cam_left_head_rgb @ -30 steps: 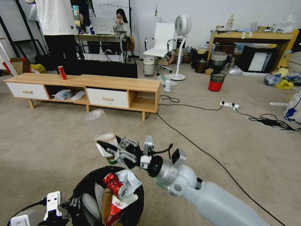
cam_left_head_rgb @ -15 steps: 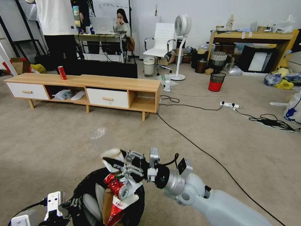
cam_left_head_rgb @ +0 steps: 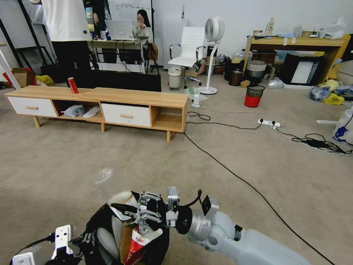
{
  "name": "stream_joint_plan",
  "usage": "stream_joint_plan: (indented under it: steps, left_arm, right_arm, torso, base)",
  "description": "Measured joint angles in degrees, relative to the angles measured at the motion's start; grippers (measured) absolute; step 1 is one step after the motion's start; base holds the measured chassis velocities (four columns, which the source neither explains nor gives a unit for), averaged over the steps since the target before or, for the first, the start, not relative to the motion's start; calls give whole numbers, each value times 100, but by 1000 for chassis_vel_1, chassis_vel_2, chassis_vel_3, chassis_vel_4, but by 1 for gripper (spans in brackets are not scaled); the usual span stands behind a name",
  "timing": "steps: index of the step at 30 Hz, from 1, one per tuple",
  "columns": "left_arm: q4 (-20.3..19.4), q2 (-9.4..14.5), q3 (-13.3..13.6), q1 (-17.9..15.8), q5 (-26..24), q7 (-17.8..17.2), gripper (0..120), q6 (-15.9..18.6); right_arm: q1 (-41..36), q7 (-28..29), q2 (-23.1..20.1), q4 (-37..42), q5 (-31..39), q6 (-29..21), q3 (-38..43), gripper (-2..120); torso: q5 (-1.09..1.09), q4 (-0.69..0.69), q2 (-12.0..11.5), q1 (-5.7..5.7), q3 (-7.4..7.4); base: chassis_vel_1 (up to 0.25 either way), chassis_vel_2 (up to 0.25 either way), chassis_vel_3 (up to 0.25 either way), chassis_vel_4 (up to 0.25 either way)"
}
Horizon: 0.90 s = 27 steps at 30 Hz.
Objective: Pick up the trash bin and place the garbage on the floor into it.
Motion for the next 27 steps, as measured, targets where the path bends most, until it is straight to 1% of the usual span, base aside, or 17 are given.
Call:
stream_joint_plan:
  steps: [3,5,6,7,9,10,11,12,13,15,16,17,20,27]
  left_arm:
    - [0,1,0,9,-3,-3,4,2]
    - [0,2,-2,20,-3,-3,4,3]
    - [0,2,-2,20,-3,-3,4,3]
    - [0,2,-2,20,-3,-3,4,3]
    - [0,8,-2,20,-3,-3,4,3]
    - [0,8,-2,20,-3,-3,4,3]
    - [0,12,-5,17,-3,-3,4,4]
    - [0,15,-9,17,-3,-3,4,4]
    - [0,15,-9,17,-3,-3,4,4]
    - [0,23,-19,16,-3,-4,4,5]
    - [0,19,-19,14,-4,-4,4,5]
    - [0,19,-19,14,-4,-4,4,5]
    - [0,12,-13,12,-2,-4,4,5]
    - [0,20,-38,13,-4,-5,4,6]
  right_arm:
    - [1,105,-2,9,-25,-11,-52,31]
    - [0,419,-4,55,-122,-75,-97,31]
    - [0,419,-4,55,-122,-75,-97,31]
    - [0,619,-5,85,-190,-97,-124,31]
    - [4,1205,-9,196,-335,-144,-203,31]
    - [4,1205,-9,196,-335,-144,-203,31]
    - [19,1522,-13,285,-387,-205,-251,31]
    - [32,1686,-19,339,-414,-253,-276,31]
    - [32,1686,-19,339,-414,-253,-276,31]
    - [109,2350,-47,547,-517,-515,-379,31]
    - [131,2506,-50,577,-550,-570,-421,31]
    - [131,2506,-50,577,-550,-570,-421,31]
    - [160,2769,-40,587,-590,-678,-506,31]
    - [124,2787,-95,571,-587,-751,-551,31]
  torso:
    - [0,0,0,0,0]
    - [0,0,0,0,0]
    - [0,0,0,0,0]
    - [0,0,0,0,0]
    - [0,0,0,0,0]
    - [0,0,0,0,0]
    - [0,0,0,0,0]
    - [0,0,0,0,0]
    - [0,0,0,0,0]
    - [0,0,0,0,0]
    - [0,0,0,0,0]
    - [0,0,0,0,0]
    - [0,0,0,0,0]
    - [0,0,0,0,0]
  base:
    - [0,0,0,0]
    - [0,0,0,0]
    - [0,0,0,0]
    - [0,0,0,0]
    - [0,0,0,0]
    - [0,0,0,0]
    - [0,0,0,0]
    - [0,0,0,0]
    - [0,0,0,0]
    - [0,0,0,0]
    - [0,0,0,0]
    - [0,0,0,0]
    - [0,0,0,0]
    - [0,0,0,0]
